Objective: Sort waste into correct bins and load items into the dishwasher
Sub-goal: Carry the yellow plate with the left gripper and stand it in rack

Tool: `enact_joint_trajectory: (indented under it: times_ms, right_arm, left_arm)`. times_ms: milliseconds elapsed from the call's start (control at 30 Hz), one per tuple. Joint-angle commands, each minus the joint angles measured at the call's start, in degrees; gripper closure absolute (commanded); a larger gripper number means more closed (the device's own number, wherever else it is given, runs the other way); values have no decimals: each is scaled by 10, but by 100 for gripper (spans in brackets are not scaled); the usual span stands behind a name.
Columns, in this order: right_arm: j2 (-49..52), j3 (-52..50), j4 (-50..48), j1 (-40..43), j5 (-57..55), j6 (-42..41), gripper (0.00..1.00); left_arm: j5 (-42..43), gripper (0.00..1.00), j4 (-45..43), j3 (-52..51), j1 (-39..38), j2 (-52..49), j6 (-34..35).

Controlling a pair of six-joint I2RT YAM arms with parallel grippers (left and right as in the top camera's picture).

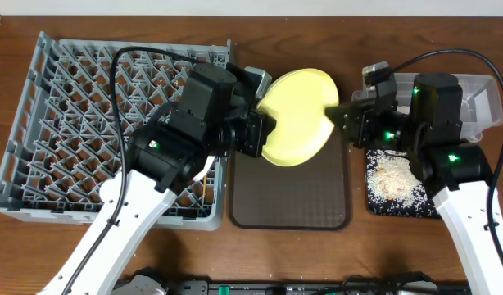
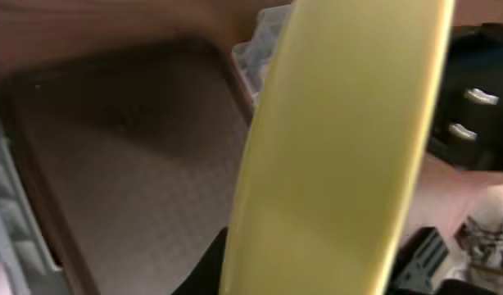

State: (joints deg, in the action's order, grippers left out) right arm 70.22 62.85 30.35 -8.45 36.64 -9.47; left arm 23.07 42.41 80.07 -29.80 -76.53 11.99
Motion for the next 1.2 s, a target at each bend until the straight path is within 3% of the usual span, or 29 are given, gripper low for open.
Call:
enact_joint_trajectory:
  times_ms: [0,100,367,467,800,1167]
  right_arm:
    - [-12,4,6,0,-6,9,15]
    - [-12,4,26,8,-66,-9,10]
    - [-12,4,63,10,-109,-12,9]
    - [-11,4,63,10,-109,-12,8]
    - [-10,4,77,9,-109,-14,8]
    - [-9,4,81,9,-112,-14,7]
  left_arm:
    - [-53,92,9,4,4,-2,-39]
    - [-174,92,29,4,9,10,-49]
    - [-694,93,86,4,11,21,-75]
    - [-788,93,103,3,11,-4,-75]
    - [-769,92,111,-4,21,-124,-44]
    - [-489,92,94,-5,139,-138,-16]
